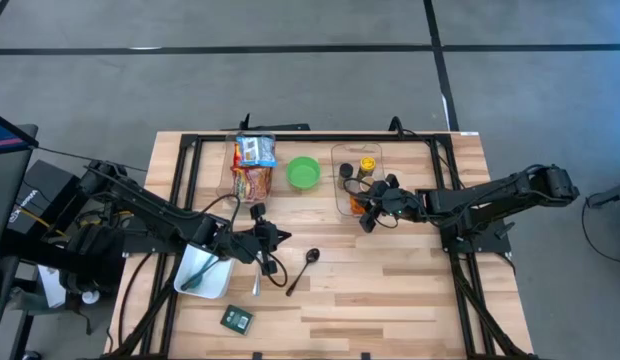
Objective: Pick & Place Food Item
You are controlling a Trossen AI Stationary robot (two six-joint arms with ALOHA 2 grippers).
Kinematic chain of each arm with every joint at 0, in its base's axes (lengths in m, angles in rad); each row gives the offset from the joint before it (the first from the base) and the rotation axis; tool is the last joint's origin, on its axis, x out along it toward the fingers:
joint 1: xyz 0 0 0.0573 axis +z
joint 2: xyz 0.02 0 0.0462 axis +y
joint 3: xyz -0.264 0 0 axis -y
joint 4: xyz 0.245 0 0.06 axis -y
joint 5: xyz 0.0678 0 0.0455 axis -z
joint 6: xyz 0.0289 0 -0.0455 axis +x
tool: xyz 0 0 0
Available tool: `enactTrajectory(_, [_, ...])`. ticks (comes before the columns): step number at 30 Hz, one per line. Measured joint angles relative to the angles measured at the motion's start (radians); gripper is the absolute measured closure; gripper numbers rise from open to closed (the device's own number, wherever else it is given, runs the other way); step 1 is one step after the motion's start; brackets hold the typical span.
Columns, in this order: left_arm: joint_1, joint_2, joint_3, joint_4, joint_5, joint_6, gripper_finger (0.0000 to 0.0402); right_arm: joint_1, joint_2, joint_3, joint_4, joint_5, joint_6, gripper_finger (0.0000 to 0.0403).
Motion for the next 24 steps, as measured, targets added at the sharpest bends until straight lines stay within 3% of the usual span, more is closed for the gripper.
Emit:
enactTrajectory(12, [0.000, 0.000, 0.000, 0.000, 0.000, 0.000, 0.0402, 0.001, 0.000, 0.038, 0.011, 0.000, -0.105, 0.0227])
enactTrajectory(24, [0.000, 0.000, 0.000, 0.000, 0.000, 0.000, 0.0402, -0.001, 0.000, 0.205, -0.068, -0.001, -0.187, 0.0248])
